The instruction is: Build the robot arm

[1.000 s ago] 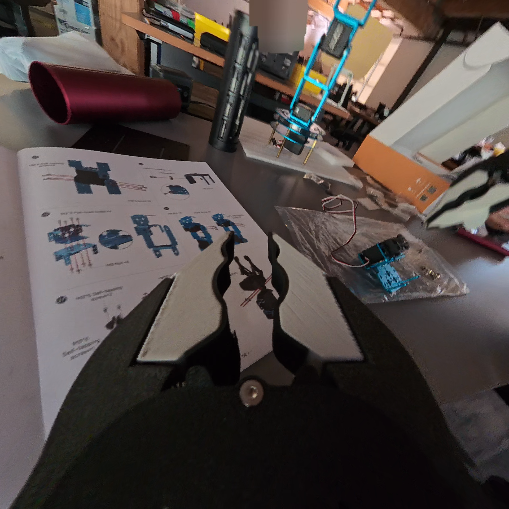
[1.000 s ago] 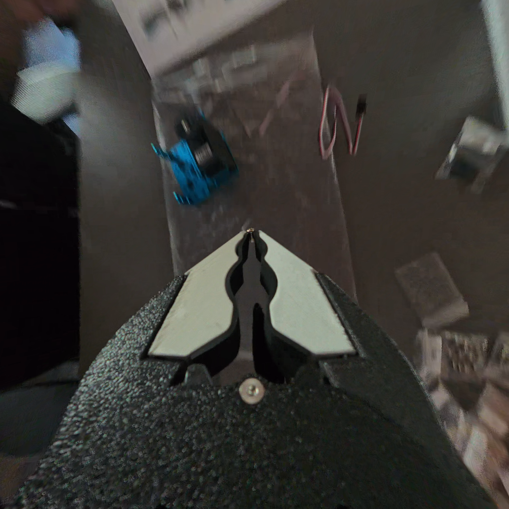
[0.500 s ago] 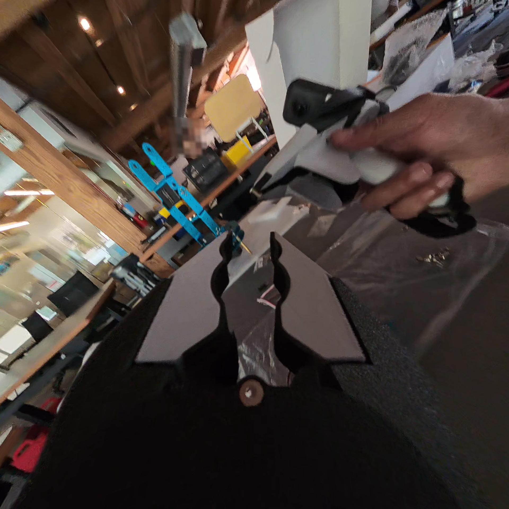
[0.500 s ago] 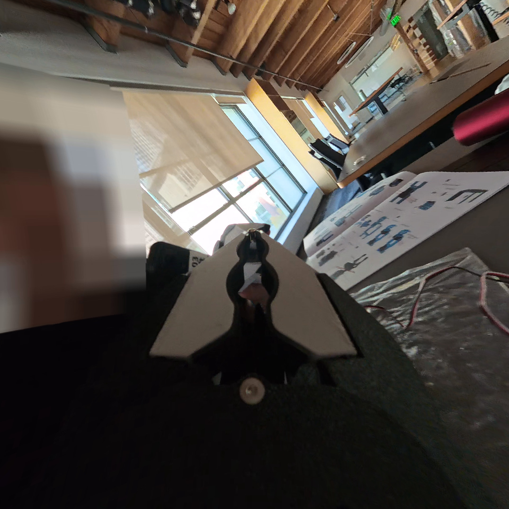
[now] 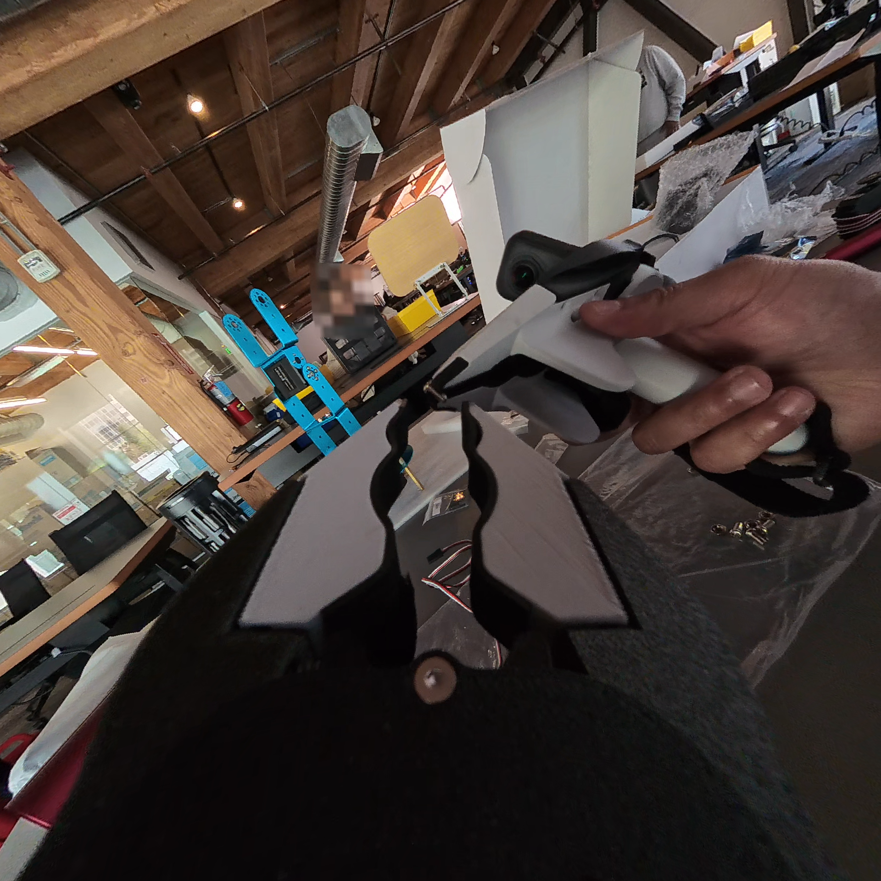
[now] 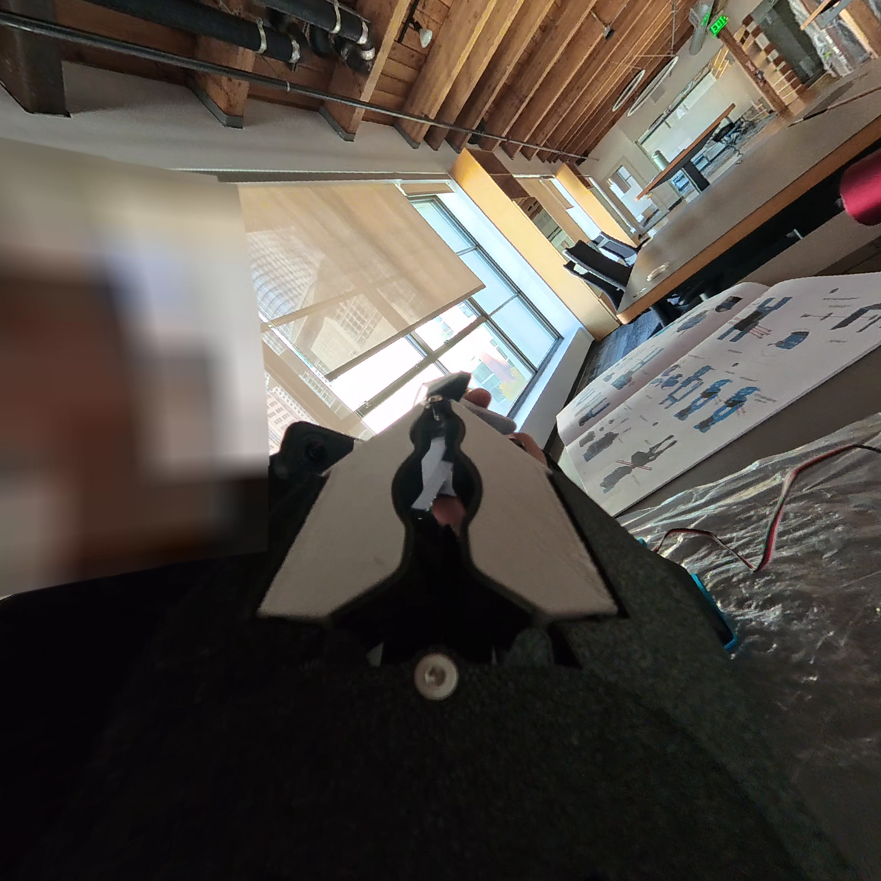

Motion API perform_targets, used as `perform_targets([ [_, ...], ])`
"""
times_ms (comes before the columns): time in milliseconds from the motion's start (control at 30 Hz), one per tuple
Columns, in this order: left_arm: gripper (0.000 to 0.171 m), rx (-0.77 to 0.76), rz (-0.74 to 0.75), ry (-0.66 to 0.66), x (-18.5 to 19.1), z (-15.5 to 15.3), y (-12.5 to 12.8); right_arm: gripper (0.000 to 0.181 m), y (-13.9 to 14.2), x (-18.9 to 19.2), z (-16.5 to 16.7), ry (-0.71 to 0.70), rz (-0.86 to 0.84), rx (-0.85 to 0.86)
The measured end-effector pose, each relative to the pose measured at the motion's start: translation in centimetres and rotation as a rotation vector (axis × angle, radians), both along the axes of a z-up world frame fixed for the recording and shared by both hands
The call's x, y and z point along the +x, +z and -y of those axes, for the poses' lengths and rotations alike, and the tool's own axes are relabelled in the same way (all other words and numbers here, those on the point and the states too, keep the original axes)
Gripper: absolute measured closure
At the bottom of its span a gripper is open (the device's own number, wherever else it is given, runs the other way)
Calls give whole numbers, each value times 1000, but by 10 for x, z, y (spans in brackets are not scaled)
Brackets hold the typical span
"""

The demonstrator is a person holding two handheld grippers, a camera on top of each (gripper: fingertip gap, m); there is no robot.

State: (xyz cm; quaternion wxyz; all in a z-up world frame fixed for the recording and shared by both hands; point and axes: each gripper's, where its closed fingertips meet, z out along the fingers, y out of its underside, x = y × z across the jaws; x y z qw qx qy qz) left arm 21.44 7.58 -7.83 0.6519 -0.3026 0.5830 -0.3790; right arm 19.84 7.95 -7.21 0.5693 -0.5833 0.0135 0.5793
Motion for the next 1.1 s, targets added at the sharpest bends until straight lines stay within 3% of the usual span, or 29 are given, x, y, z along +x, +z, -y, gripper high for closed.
perform_targets([
  [267, 162, 33, 16, 25, -2, 0, -1, 179, -4, 1, -4, -62, 69, 8],
  [533, 164, 238, 7, 66, -1, -4, -12, 178, -17, 4, -8, -235, 439, 18],
  [900, 169, 694, -26, 66, -5, 1, -31, 169, -32, -3, -1, -121, 508, -117],
  [1100, 169, 714, -44, 80, -5, 1, -32, 176, -34, 0, 0, -130, 539, -128],
])
